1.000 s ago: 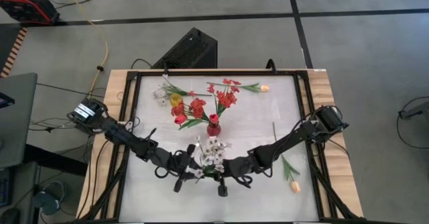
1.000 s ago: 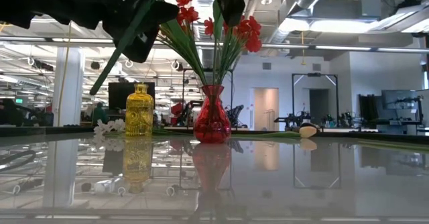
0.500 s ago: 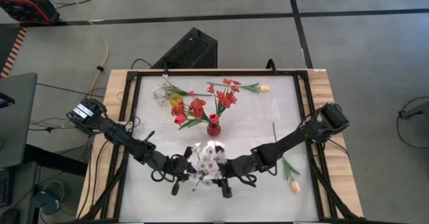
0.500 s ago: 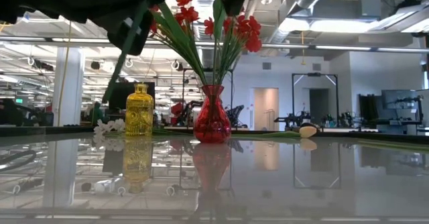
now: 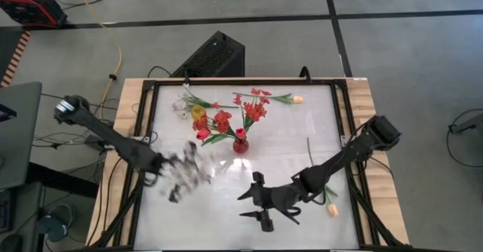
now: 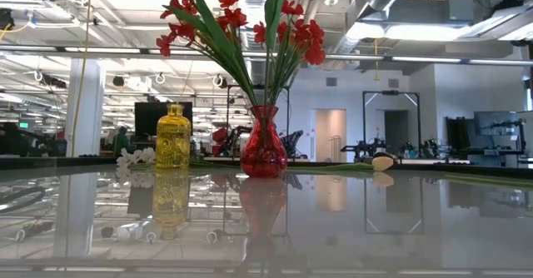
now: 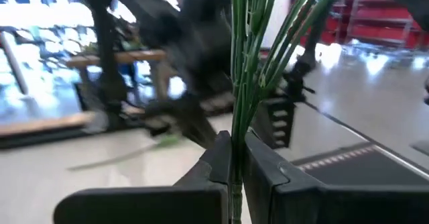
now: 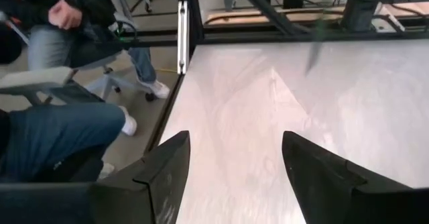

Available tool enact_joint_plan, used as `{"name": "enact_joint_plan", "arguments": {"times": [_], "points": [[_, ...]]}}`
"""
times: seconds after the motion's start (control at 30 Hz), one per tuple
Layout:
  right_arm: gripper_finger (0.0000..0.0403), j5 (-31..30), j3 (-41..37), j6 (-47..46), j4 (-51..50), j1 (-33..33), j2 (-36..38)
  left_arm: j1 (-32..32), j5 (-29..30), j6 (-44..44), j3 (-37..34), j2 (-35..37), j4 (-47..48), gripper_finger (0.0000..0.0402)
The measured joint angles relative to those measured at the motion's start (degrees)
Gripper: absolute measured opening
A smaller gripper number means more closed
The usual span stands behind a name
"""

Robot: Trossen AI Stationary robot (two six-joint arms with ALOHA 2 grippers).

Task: Sort flowers into vase by color
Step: Put the bottom white flowers into the yellow vase

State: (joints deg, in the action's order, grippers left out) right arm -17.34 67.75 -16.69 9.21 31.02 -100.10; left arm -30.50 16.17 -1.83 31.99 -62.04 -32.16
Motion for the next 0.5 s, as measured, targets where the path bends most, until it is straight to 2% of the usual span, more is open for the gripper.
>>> {"name": "enact_joint_plan", "arguments": {"times": [0.2,0.27,0.5], "points": [[0.0264,-0.7,0.0,-0.2,-0.3,0.8,-0.5,1.1,1.9,-2.0,0.0,17.4,10.9,0.0],[0.0264,-0.8,0.0,0.1,0.1,0.8,-0.5,1.6,4.2,-3.2,0.0,22.2,13.8,0.0],[0.0264,-0.7,0.0,0.7,-0.2,0.7,-0.5,6.7,13.0,-7.3,0.0,33.3,20.4,0.0]]}}
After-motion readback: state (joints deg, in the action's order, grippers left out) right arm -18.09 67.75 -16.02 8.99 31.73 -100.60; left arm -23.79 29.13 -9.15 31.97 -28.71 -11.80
